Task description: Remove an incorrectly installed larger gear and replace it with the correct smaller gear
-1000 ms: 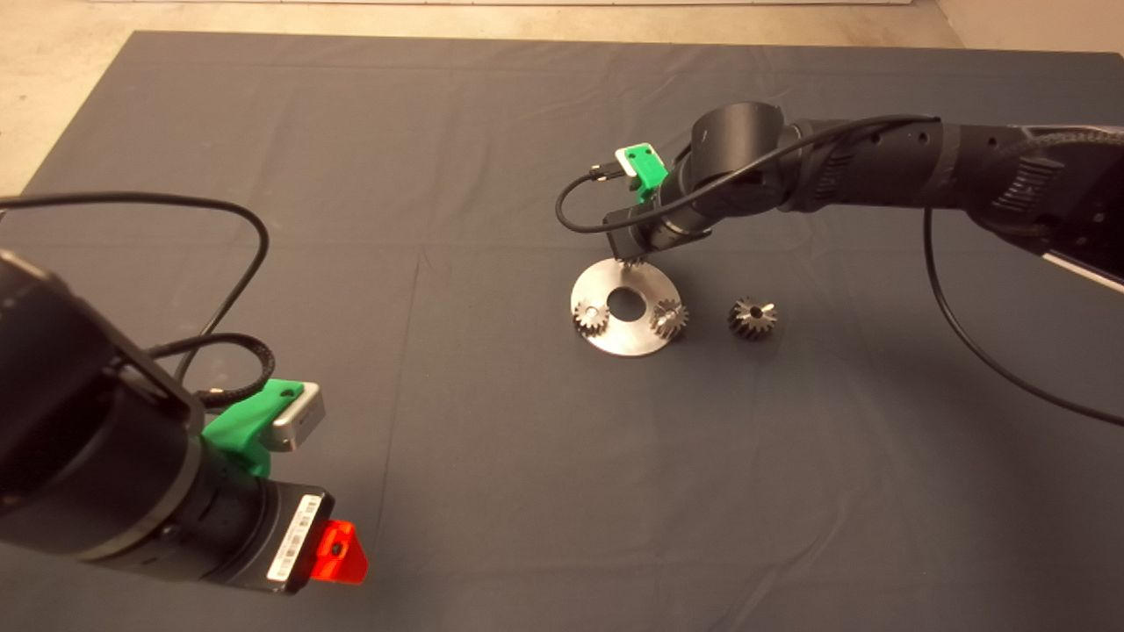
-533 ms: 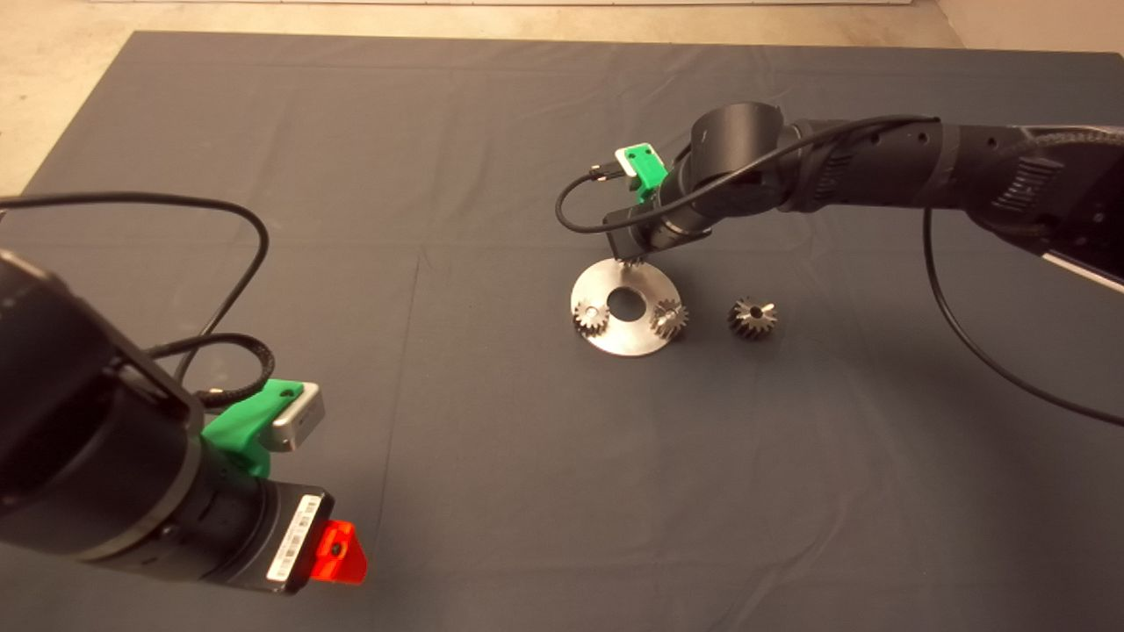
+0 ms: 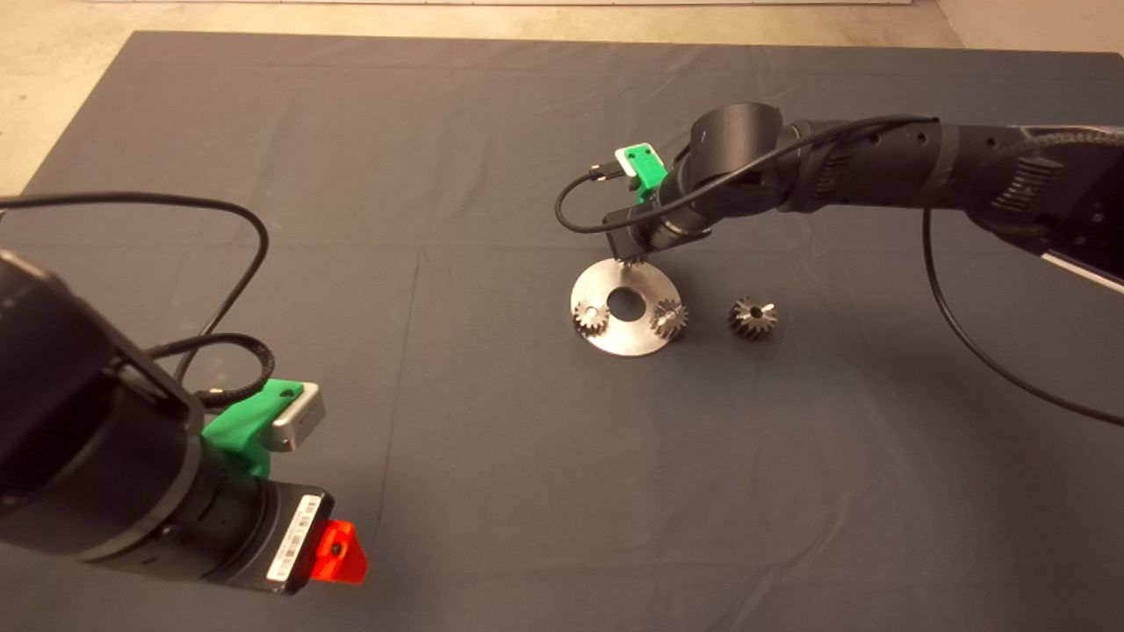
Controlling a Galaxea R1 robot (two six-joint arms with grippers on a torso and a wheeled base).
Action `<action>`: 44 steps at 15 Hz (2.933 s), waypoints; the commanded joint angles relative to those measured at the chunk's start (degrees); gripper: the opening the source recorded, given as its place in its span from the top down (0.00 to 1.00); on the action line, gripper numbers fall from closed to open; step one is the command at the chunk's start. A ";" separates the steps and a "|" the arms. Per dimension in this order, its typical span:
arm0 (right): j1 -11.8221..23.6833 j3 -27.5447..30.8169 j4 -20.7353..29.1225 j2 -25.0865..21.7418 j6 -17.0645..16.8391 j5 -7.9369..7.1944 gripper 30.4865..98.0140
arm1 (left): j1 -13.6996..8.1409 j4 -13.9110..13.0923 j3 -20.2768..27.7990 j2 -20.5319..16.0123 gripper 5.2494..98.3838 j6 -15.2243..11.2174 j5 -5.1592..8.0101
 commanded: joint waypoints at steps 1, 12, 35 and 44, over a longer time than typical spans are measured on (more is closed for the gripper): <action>0.15 -0.23 -1.76 0.89 0.61 0.39 0.84 | -0.27 -0.81 0.92 0.10 0.01 -0.24 0.81; 0.24 0.73 -1.67 0.72 0.61 0.21 0.84 | -0.27 -0.81 0.92 0.10 0.01 -0.24 0.81; 0.33 -1.81 -1.85 0.56 0.43 0.03 0.84 | -0.27 -0.81 0.92 0.10 0.01 -0.31 0.37; 0.33 -1.70 -1.82 0.63 1.14 0.03 0.84 | -0.27 -0.81 0.92 0.10 0.01 -0.24 0.37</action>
